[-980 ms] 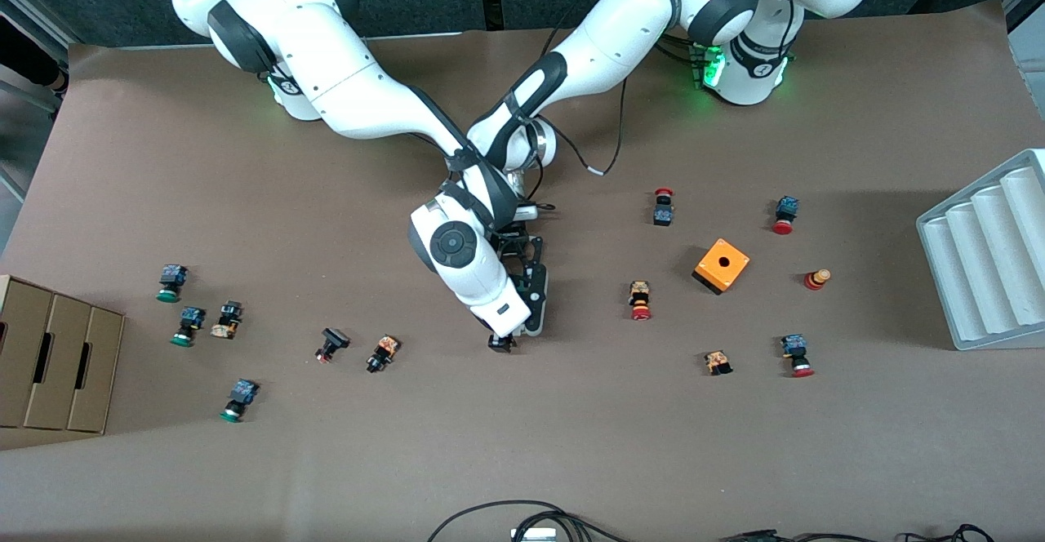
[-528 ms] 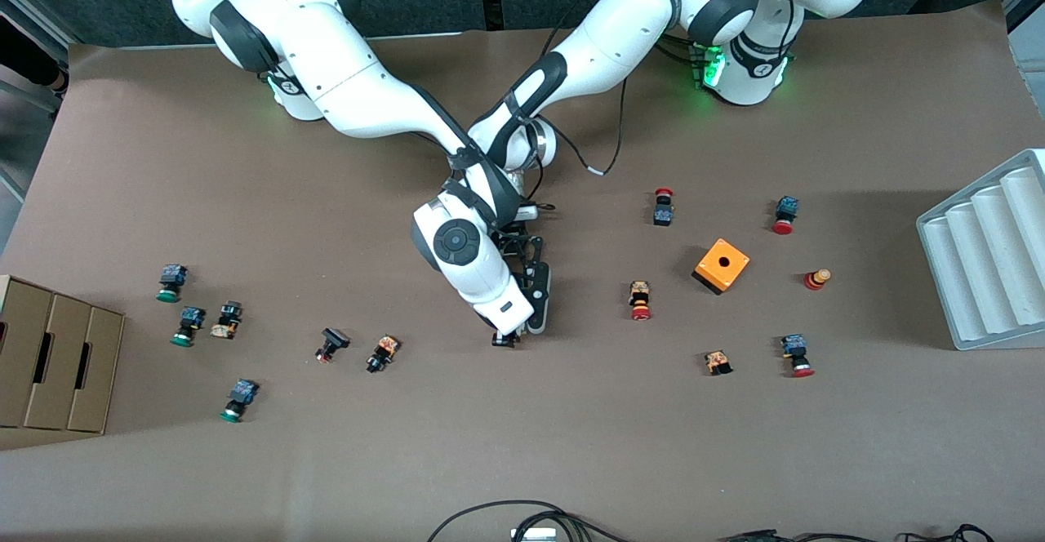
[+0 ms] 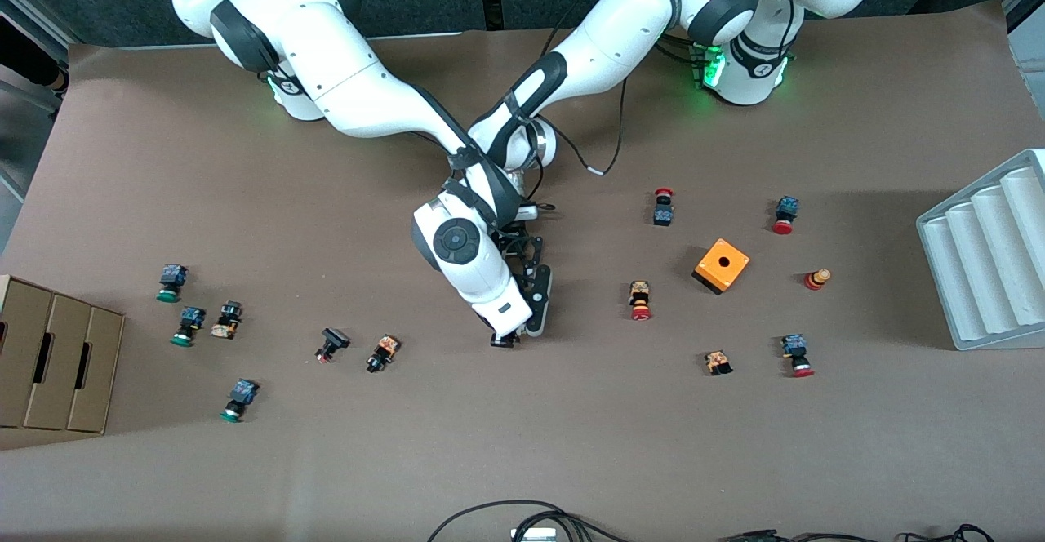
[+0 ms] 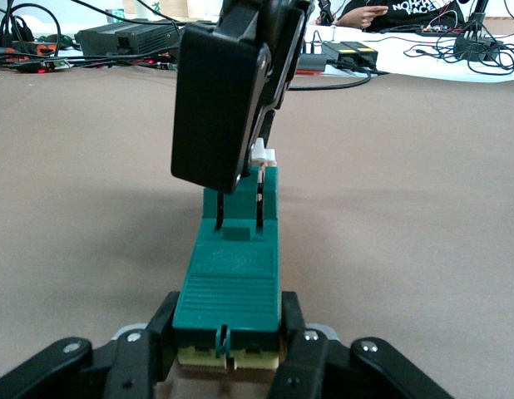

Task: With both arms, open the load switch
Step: 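Lower the right gripper around the white lever of the switch, then push the white lever toward the switch base with the right gripper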

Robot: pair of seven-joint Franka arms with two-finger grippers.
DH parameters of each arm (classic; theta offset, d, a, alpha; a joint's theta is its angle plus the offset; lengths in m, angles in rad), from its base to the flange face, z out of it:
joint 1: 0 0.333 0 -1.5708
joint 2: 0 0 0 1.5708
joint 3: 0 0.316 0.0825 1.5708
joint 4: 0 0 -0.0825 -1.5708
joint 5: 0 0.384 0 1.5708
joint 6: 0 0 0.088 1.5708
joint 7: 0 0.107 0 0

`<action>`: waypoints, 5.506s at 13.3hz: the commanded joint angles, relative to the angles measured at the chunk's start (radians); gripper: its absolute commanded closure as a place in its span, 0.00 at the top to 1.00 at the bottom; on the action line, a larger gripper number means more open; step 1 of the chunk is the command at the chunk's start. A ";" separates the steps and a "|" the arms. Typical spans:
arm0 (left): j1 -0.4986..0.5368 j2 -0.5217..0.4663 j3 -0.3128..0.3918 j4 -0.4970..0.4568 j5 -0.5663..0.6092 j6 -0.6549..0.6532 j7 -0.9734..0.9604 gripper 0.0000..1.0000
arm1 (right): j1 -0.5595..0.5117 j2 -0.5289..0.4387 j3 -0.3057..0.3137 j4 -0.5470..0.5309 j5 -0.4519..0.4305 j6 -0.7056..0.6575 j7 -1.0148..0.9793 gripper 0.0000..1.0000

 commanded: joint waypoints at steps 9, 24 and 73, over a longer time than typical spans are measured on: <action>-0.010 0.009 0.011 0.013 0.019 0.010 -0.015 0.53 | 0.013 -0.018 -0.007 -0.015 0.014 -0.037 0.012 0.51; -0.010 0.009 0.011 0.013 0.019 0.011 -0.013 0.53 | 0.013 -0.073 -0.007 -0.049 0.014 -0.109 0.012 0.51; -0.008 0.007 0.011 0.013 0.019 0.011 -0.013 0.53 | 0.050 -0.152 -0.001 -0.070 0.015 -0.259 0.139 0.51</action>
